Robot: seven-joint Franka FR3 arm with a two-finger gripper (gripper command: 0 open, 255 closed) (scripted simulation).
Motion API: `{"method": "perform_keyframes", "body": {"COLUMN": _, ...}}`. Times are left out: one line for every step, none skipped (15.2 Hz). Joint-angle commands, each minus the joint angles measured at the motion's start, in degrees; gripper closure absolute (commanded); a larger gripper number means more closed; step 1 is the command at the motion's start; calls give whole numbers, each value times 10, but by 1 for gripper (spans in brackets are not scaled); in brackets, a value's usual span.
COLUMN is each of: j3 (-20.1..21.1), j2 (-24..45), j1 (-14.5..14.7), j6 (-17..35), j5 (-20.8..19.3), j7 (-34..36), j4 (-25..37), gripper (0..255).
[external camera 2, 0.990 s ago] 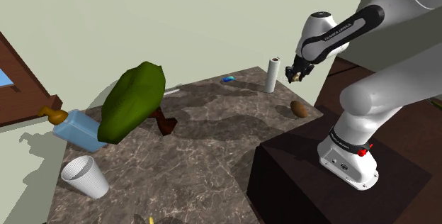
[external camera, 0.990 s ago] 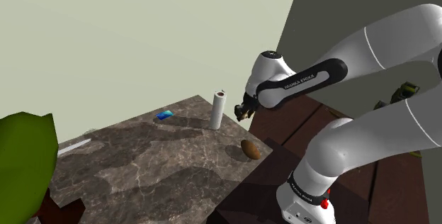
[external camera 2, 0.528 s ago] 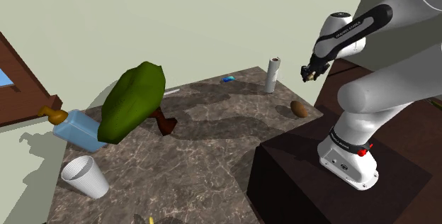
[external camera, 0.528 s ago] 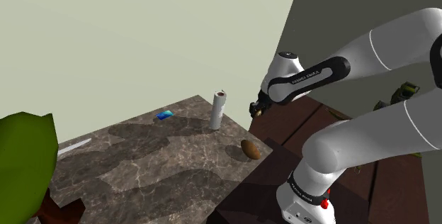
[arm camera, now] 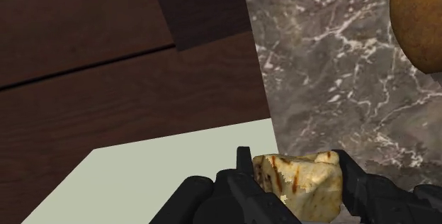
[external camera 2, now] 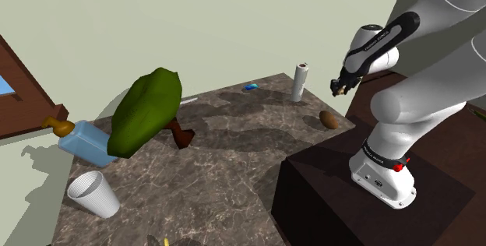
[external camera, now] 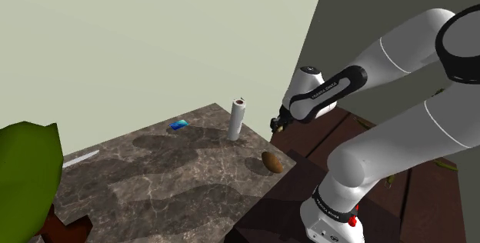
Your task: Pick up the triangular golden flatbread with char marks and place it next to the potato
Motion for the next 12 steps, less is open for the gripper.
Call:
{"method": "perform_keyframes", "body": {"j3": 2, "j2": 27, "j1": -4, "j6": 28, "j5": -6, "j7": 7, "j4": -1, "gripper": 255}}
{"method": "perform_keyframes", "body": {"j3": 4, "j2": 40, "j1": -7, "j6": 42, "j5": -10, "j7": 10, "j4": -2, "gripper": 255}}
{"method": "perform_keyframes", "body": {"j3": 5, "j2": 53, "j1": -10, "j6": 56, "j5": -14, "j7": 14, "j4": -2, "gripper": 255}}
{"method": "perform_keyframes", "body": {"j3": 7, "j2": 66, "j1": -13, "j6": 69, "j5": -19, "j7": 18, "j4": -3, "gripper": 255}}
{"method": "perform_keyframes", "body": {"j3": 10, "j2": 80, "j1": -18, "j6": 83, "j5": -24, "j7": 22, "j4": -3, "gripper": 255}}
{"method": "perform_keyframes", "body": {"j3": 13, "j2": 93, "j1": -22, "j6": 97, "j5": -30, "j7": 27, "j4": -2, "gripper": 255}}
{"method": "perform_keyframes", "body": {"j3": 17, "j2": 107, "j1": -28, "j6": 110, "j5": -37, "j7": 33, "j4": -2, "gripper": 255}}
{"method": "perform_keyframes", "body": {"j3": 21, "j2": 122, "j1": -35, "j6": 124, "j5": -46, "j7": 40, "j4": -1, "gripper": 255}}
{"method": "perform_keyframes", "body": {"j3": 27, "j2": 136, "j1": -43, "j6": 137, "j5": -57, "j7": 49, "j4": 1, "gripper": 255}}
{"method": "perform_keyframes", "body": {"j3": 33, "j2": 151, "j1": -53, "j6": 150, "j5": -70, "j7": 60, "j4": 2, "gripper": 255}}
{"method": "perform_keyframes", "body": {"j3": 42, "j2": 166, "j1": -66, "j6": 163, "j5": -88, "j7": 75, "j4": 5, "gripper": 255}}
{"method": "perform_keyframes", "body": {"j3": 52, "j2": 181, "j1": -83, "j6": 175, "j5": -113, "j7": 94, "j4": 8, "gripper": 255}}
